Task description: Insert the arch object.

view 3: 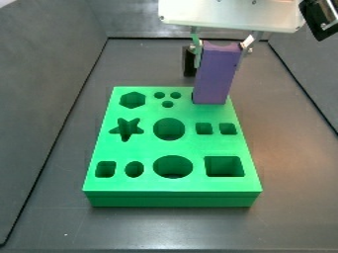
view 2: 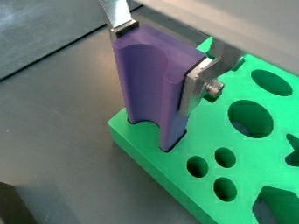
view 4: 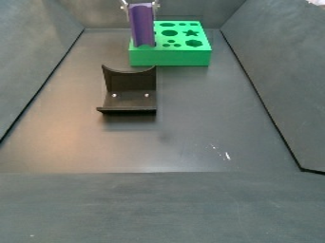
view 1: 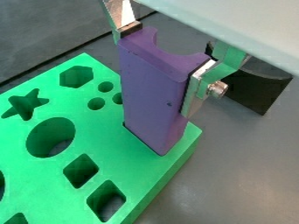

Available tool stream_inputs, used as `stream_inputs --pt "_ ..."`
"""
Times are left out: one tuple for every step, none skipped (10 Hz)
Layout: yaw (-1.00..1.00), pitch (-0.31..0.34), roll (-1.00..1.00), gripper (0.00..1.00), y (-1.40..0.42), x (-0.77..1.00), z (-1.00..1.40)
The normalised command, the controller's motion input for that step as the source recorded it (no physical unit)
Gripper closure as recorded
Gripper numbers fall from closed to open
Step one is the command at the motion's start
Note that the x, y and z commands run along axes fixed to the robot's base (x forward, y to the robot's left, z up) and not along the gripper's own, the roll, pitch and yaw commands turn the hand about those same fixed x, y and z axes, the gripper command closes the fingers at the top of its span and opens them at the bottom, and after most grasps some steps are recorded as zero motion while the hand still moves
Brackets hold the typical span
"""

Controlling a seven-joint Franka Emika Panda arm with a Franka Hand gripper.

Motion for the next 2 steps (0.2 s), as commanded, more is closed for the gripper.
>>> stream_inputs --pt "0.0 0.0 0.06 1.0 0.0 0.0 -0.17" --pt "0.0 0.0 0.0 1.0 0.0 0.0 0.0"
